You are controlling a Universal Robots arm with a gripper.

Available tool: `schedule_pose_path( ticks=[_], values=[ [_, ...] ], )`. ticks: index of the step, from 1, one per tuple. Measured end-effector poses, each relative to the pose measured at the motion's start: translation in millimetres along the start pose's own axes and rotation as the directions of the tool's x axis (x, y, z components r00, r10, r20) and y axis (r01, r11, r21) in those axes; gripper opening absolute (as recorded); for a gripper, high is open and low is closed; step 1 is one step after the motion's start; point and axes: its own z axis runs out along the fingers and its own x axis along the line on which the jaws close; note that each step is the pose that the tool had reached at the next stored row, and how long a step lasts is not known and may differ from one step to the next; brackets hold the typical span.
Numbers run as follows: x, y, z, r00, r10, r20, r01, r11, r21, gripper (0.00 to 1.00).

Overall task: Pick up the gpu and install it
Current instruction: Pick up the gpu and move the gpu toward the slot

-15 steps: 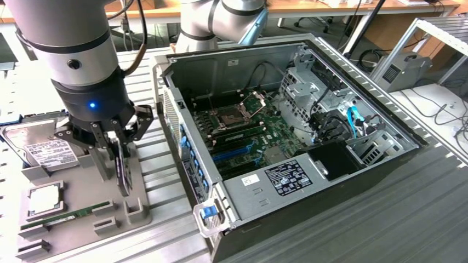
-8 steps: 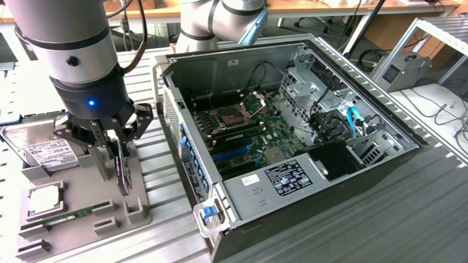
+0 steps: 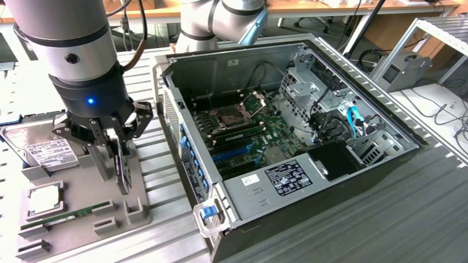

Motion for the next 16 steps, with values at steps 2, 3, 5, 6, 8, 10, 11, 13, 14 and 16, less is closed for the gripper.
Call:
schedule_pose_path(
  ticks=[2,3,5,6,8,10,11,13,14,16],
  values=[
    [0.0,0.0,-0.8,1.0,0.0,0.0,0.0,1.0,0.0,0.27],
    [-0.1,0.0,-1.2,1.0,0.0,-0.0001,0.0,1.0,0.0,0.27],
    [-0.1,0.0,-2.1,1.0,0.0,0.0,0.0,1.0,0.0,0.27],
    [-0.1,0.0,-2.4,1.0,0.0,0.0,0.0,1.0,0.0,0.27],
    [-0.1,0.0,-3.1,1.0,0.0,-0.0001,0.0,1.0,0.0001,0.27],
    [-0.1,0.0,-3.7,1.0,0.0,0.0,0.0,1.0,0.0,0.27],
    [-0.1,0.0,-4.1,1.0,0.0,0.0,0.0,1.0,0.0,0.27],
    [-0.2,0.0,-5.3,1.0,0.0,-0.0001,0.0,1.0,0.0002,0.27],
    [-0.2,0.0,-5.7,1.0,0.0,-0.0002,0.0,1.0,0.0001,0.27],
    [-0.2,0.1,-6.3,1.0,0.0,0.0,0.0,1.0,0.0,0.27]
  ],
)
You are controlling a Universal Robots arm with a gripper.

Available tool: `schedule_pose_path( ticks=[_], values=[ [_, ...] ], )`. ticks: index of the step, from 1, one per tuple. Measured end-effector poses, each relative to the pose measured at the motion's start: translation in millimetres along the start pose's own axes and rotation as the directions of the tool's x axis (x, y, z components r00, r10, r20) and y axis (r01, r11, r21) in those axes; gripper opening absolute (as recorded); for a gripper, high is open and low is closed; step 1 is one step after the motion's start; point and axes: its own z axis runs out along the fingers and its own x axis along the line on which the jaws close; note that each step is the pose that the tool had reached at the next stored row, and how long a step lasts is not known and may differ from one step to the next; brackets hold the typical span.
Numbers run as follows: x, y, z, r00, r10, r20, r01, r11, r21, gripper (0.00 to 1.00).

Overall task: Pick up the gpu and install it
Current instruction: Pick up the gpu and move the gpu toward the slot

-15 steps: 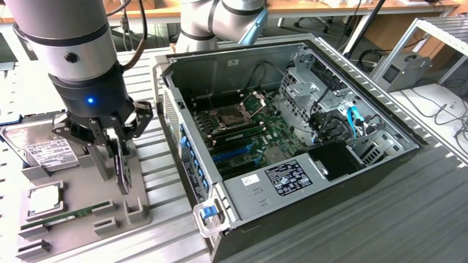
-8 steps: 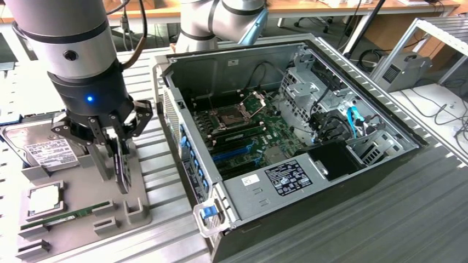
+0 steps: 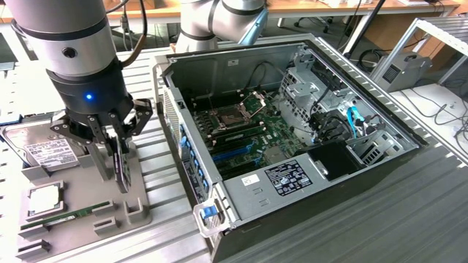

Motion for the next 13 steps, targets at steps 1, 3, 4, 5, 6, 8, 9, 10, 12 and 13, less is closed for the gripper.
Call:
schedule_pose_path(
  ticks=[1,3,4,5,6,8,9,10,12,13],
  values=[
    [0.0,0.0,-0.3,1.0,0.0,-0.0001,0.0,1.0,0.0001,0.27],
    [0.0,0.0,-1.2,1.0,0.0,-0.0003,0.0,1.0,0.0002,0.27],
    [-0.1,0.0,-1.5,1.0,0.0,-0.0001,0.0,1.0,0.0001,0.27],
    [0.0,0.0,-1.8,1.0,0.0,-0.0001,0.0,1.0,0.0002,0.27],
    [-0.1,0.0,-2.2,1.0,0.0,-0.0001,0.0,1.0,0.0001,0.27],
    [-0.1,0.0,-3.0,1.0,0.0,-0.0002,0.0,1.0,0.0002,0.27],
    [-0.1,0.0,-3.4,1.0,0.0,-0.0001,0.0,1.0,0.0001,0.27],
    [-0.1,0.0,-4.0,1.0,0.0,-0.0001,0.0,1.0,0.0001,0.27],
    [-0.1,0.0,-4.9,1.0,0.0,-0.0001,0.0,1.0,0.0,0.27],
    [-0.2,0.0,-5.2,1.0,0.0,-0.0001,0.0,1.0,0.0001,0.27]
  ],
)
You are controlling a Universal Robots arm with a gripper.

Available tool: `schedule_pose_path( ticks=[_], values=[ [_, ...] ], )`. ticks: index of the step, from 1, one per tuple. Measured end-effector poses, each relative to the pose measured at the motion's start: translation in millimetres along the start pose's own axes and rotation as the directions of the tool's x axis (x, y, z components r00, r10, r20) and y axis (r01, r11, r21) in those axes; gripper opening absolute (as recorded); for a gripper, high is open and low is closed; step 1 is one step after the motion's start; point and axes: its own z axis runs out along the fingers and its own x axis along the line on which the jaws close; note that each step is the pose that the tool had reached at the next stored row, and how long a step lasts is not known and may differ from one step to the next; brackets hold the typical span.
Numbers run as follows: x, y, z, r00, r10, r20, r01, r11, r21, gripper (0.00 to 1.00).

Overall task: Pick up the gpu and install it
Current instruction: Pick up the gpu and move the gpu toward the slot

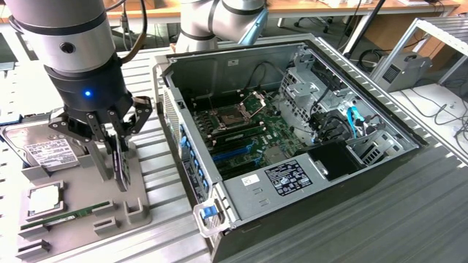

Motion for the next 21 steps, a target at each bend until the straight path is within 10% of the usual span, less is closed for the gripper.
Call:
schedule_pose_path(
  ticks=[21],
  values=[
    [-0.2,0.1,-8.0,1.0,0.0,-0.0001,0.0,1.0,0.0001,0.27]
  ],
)
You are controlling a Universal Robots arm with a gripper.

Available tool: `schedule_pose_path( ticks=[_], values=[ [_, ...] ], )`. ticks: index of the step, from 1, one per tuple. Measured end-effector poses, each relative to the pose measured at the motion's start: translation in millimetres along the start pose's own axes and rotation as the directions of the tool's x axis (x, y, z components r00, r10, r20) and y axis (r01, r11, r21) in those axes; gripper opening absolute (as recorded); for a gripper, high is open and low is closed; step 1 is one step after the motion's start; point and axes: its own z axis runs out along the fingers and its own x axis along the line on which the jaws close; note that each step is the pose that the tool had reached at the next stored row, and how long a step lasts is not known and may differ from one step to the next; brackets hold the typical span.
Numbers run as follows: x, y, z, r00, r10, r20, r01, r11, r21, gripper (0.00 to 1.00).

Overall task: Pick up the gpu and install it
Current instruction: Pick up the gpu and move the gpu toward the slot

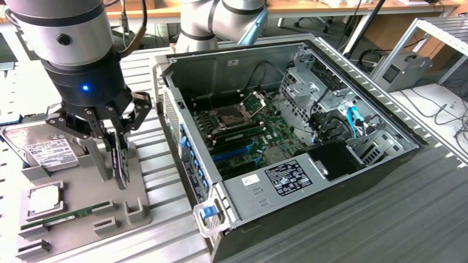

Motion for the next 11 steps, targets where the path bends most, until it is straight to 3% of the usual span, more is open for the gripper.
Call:
schedule_pose_path(
  ticks=[11],
  values=[
    [-0.1,0.0,-4.7,1.0,0.0,0.0,0.0,1.0,0.0,0.27]
  ],
)
